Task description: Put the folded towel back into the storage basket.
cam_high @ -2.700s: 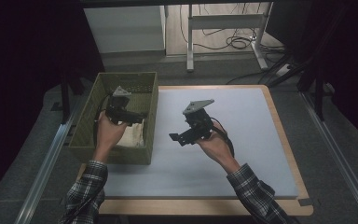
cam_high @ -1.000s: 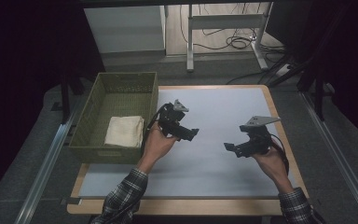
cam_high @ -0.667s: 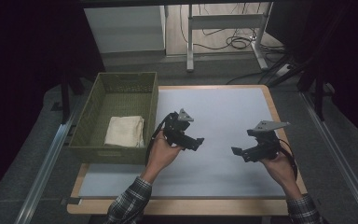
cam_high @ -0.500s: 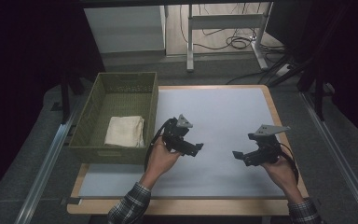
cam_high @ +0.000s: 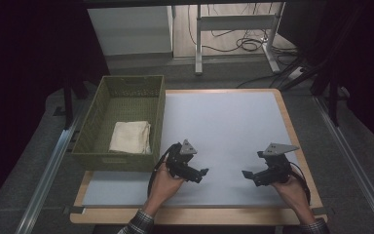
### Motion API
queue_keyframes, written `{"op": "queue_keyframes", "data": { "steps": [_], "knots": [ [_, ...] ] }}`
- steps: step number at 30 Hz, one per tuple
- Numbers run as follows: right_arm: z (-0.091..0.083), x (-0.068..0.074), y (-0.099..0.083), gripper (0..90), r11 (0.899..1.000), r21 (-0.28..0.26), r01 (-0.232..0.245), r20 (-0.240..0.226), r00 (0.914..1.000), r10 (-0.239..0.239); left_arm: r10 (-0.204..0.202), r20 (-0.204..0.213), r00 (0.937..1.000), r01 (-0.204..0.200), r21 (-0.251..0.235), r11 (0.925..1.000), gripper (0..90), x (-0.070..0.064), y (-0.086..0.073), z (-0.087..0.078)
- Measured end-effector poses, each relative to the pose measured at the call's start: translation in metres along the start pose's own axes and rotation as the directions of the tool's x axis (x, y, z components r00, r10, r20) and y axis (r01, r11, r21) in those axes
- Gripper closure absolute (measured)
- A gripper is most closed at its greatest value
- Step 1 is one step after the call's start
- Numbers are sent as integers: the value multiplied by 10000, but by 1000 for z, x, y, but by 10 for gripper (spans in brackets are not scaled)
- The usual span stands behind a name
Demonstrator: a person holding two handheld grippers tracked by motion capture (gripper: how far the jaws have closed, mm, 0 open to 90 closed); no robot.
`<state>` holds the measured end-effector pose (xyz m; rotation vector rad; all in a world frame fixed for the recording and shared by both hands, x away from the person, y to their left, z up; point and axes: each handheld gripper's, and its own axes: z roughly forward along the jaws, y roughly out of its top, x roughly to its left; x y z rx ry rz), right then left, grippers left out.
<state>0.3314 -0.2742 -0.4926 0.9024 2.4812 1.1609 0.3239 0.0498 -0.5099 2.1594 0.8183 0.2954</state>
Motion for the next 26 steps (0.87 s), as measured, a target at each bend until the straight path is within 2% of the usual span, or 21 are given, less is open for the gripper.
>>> {"op": "queue_keyframes", "data": {
  "steps": [6, 14, 18, 20, 21, 26],
  "knots": [
    [4, 4, -15, 7, 9999, 79, -110, -7, 9999, 110, 165, -6, 9999, -165, 271, 9995, 5, -9, -20, 4],
    [17, 10, -31, 8, 9978, 659, 46, 76, 10000, -51, 72, -138, 9999, -61, 766, 9970, 5, -10, -41, 7],
    [22, 13, -33, 6, 9954, 901, 331, 314, 9989, -360, -127, -145, 9998, 137, 707, 9974, 6, -7, -44, 5],
    [23, 15, -34, 5, 9938, 993, 492, 473, 9974, -541, -92, -212, 9997, 108, 752, 9971, 7, -8, -44, 5],
    [23, 16, -34, 6, 9938, 985, 511, 501, 9972, -562, 9, -302, 9995, 15, 797, 9968, 10, -9, -44, 6],
    [23, 15, -34, 6, 9939, 975, 511, 493, 9972, -561, 10, -355, 9994, 17, 745, 9972, 9, -10, -44, 6]
  ]
}}
